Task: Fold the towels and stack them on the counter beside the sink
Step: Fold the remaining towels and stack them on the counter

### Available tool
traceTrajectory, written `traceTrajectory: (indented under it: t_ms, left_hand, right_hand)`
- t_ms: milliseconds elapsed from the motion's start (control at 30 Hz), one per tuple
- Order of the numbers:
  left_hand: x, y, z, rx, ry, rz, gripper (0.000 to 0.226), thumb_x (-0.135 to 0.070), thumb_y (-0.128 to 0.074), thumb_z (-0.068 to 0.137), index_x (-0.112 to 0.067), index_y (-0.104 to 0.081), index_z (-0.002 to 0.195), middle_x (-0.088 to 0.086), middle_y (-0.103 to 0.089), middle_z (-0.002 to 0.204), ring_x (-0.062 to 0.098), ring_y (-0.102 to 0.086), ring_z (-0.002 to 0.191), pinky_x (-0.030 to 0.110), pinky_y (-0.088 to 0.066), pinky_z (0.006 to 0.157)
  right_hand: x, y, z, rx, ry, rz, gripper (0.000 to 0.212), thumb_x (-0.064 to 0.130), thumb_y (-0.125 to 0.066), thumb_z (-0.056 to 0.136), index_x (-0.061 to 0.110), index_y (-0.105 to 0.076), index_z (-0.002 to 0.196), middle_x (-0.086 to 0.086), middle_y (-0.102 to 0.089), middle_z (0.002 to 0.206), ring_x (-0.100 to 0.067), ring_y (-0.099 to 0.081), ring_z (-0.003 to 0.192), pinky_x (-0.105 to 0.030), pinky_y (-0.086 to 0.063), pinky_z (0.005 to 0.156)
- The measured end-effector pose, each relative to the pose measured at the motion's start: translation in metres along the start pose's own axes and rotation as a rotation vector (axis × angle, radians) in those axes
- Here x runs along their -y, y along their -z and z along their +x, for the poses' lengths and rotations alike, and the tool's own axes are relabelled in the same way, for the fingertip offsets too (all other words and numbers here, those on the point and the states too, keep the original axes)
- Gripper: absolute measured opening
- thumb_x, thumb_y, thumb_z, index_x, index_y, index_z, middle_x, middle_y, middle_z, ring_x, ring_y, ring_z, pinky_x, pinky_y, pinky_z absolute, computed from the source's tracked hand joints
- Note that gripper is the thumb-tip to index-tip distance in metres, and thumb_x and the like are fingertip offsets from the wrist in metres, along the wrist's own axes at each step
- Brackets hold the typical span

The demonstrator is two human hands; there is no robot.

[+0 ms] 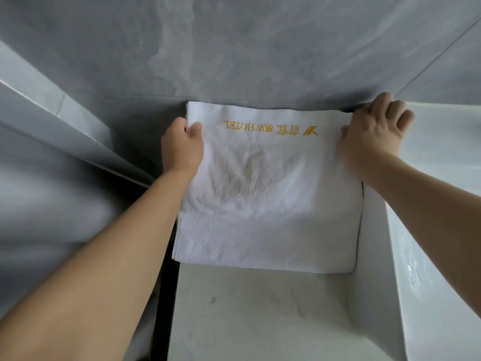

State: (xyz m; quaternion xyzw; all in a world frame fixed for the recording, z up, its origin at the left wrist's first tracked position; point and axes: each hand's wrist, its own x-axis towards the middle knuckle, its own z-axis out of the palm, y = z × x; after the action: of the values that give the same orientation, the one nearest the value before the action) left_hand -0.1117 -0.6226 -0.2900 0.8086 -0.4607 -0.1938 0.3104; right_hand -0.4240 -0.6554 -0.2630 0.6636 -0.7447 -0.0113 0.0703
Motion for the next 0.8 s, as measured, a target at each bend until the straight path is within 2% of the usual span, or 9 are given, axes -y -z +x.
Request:
traceTrajectory:
  t_ms: [100,167,200,267,300,367,467,600,800]
  left_hand:
    - [-0.007,-0.003,-0.010,-0.126,-0.057,0.156,0.019,-0.026,-0.050,0.095,-0.008,-0.051,0.099,0.011,-0.059,0.098,0.036,-0.055,0.096,0.037,-0.036,0.074]
    - [-0.011,-0.008,-0.026,-0.269,-0.297,0.336,0.030,-0.027,-0.056,0.088,-0.008,-0.056,0.112,0.015,-0.058,0.118,0.037,-0.052,0.105,0.045,-0.040,0.087]
    - [-0.013,-0.013,-0.034,-0.268,-0.476,0.341,0.033,-0.025,-0.057,0.088,-0.008,-0.057,0.116,0.016,-0.057,0.124,0.036,-0.049,0.109,0.045,-0.038,0.092]
    - [-0.017,-0.029,-0.045,-0.065,-0.781,0.341,0.035,-0.023,-0.055,0.092,-0.008,-0.060,0.123,0.015,-0.054,0.136,0.034,-0.045,0.121,0.046,-0.033,0.103]
    - [-0.018,-0.037,-0.048,0.076,-0.844,0.379,0.040,-0.027,-0.049,0.096,-0.009,-0.058,0.131,0.013,-0.050,0.144,0.034,-0.042,0.131,0.048,-0.029,0.111]
    - [-0.014,-0.046,-0.046,0.318,-0.815,0.484,0.058,-0.044,-0.030,0.100,-0.019,-0.040,0.152,0.005,-0.030,0.162,0.029,-0.022,0.150,0.050,-0.007,0.122]
    - [0.001,-0.050,-0.031,0.382,-0.771,0.613,0.066,-0.056,-0.012,0.099,-0.030,-0.009,0.160,-0.007,-0.002,0.168,0.016,0.005,0.155,0.049,0.012,0.122]
    - [0.020,-0.038,-0.017,0.323,-0.779,0.721,0.067,-0.056,-0.007,0.100,-0.028,0.002,0.160,-0.009,0.007,0.168,0.013,0.011,0.154,0.045,0.010,0.124]
    - [0.037,-0.023,-0.007,0.289,-0.707,0.659,0.070,-0.057,-0.013,0.100,-0.023,-0.001,0.161,-0.010,0.008,0.168,0.018,0.012,0.154,0.051,0.005,0.124]
  right_hand:
    - [0.008,0.005,-0.010,-0.049,-0.077,0.084,0.039,0.018,-0.052,0.084,0.006,-0.051,0.121,-0.021,-0.037,0.127,-0.037,-0.036,0.116,-0.045,-0.020,0.103]
    - [0.023,0.004,-0.030,-0.116,-0.020,0.164,0.042,0.029,-0.054,0.084,0.011,-0.049,0.122,-0.022,-0.043,0.124,-0.037,-0.039,0.113,-0.045,-0.022,0.100]
    - [0.032,0.000,-0.040,-0.163,0.055,0.194,0.043,0.033,-0.055,0.084,0.011,-0.050,0.121,-0.022,-0.047,0.122,-0.036,-0.040,0.111,-0.045,-0.023,0.099]
    - [0.046,-0.012,-0.054,-0.161,0.249,0.235,0.046,0.038,-0.052,0.087,0.012,-0.052,0.125,-0.020,-0.049,0.126,-0.035,-0.041,0.113,-0.044,-0.023,0.102]
    - [0.050,-0.019,-0.056,-0.082,0.332,0.254,0.050,0.041,-0.046,0.090,0.012,-0.050,0.130,-0.018,-0.047,0.133,-0.035,-0.041,0.121,-0.044,-0.021,0.107]
    - [0.049,-0.032,-0.052,0.103,0.397,0.268,0.062,0.052,-0.029,0.094,0.019,-0.040,0.145,-0.012,-0.034,0.152,-0.031,-0.028,0.140,-0.044,-0.012,0.117]
    - [0.036,-0.050,-0.048,0.140,0.347,0.210,0.067,0.062,-0.016,0.094,0.032,-0.017,0.155,0.001,-0.007,0.164,-0.022,0.000,0.151,-0.041,0.004,0.121]
    - [0.030,-0.058,-0.050,0.095,0.243,0.190,0.072,0.062,-0.018,0.094,0.027,-0.010,0.157,0.000,-0.002,0.165,-0.025,0.004,0.151,-0.044,0.009,0.120]
    - [0.024,-0.062,-0.048,0.080,0.169,0.169,0.078,0.058,-0.019,0.094,0.014,-0.005,0.157,-0.014,-0.001,0.164,-0.028,0.003,0.151,-0.047,0.003,0.121]
